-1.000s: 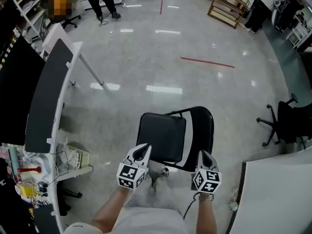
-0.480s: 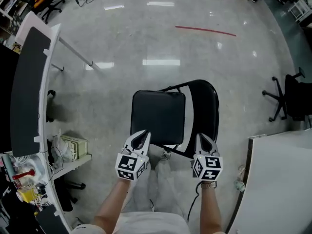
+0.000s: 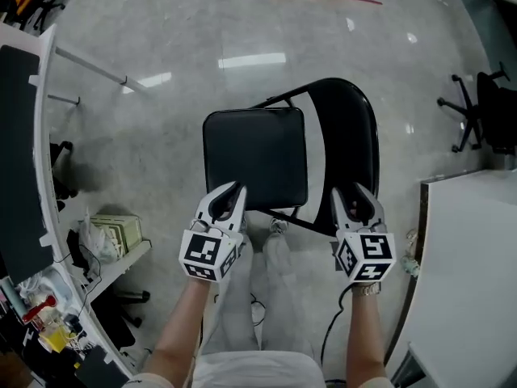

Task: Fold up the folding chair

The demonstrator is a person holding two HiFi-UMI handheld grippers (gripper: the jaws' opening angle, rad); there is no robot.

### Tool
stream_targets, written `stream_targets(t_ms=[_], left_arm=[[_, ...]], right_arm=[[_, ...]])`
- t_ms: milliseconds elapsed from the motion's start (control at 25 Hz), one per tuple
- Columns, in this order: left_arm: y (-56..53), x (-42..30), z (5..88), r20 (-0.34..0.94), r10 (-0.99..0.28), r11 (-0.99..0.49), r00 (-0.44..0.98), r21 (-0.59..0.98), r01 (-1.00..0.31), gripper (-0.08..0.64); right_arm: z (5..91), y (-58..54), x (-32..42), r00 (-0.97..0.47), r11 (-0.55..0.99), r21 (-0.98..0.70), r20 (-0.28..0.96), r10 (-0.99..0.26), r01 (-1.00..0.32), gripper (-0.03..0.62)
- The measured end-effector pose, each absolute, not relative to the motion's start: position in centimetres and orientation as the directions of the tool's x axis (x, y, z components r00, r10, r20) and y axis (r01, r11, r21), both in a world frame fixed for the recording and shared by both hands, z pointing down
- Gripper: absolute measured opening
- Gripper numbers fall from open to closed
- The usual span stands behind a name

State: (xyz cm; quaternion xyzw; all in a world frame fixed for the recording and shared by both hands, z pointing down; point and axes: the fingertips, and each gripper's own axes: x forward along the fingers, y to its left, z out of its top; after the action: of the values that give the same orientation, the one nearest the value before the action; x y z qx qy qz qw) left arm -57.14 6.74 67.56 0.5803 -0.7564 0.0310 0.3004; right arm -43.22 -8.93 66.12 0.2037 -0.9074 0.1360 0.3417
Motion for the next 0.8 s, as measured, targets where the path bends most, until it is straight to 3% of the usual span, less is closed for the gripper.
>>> stream_targets(t_ms=[200, 360, 800], left_arm=[[6.2, -57.0, 69.9, 0.498, -0.858, 0.310, -0.124, 0.311, -0.899, 0.027], [5.7, -56.3, 72.0, 0.502, -0.860, 0.293, -0.092, 0.336, -0.895, 0.098], [5.1, -54.6, 77.1, 0.504, -0.862, 0.286, -0.056, 0.391, -0.875, 0.147]], right_arm=[[64.6, -12.5, -43.1, -0.673, 0.868, -0.021, 0.641, -0.369, -0.496, 0.206], [65.0, -15.5, -42.0, -0.627, 0.847, 0.064, 0.643, -0.439, -0.528, 0.223], [71.1, -16.4, -39.9, -0.497, 0.863, 0.054, 0.799, -0.339, -0.502, 0.232]])
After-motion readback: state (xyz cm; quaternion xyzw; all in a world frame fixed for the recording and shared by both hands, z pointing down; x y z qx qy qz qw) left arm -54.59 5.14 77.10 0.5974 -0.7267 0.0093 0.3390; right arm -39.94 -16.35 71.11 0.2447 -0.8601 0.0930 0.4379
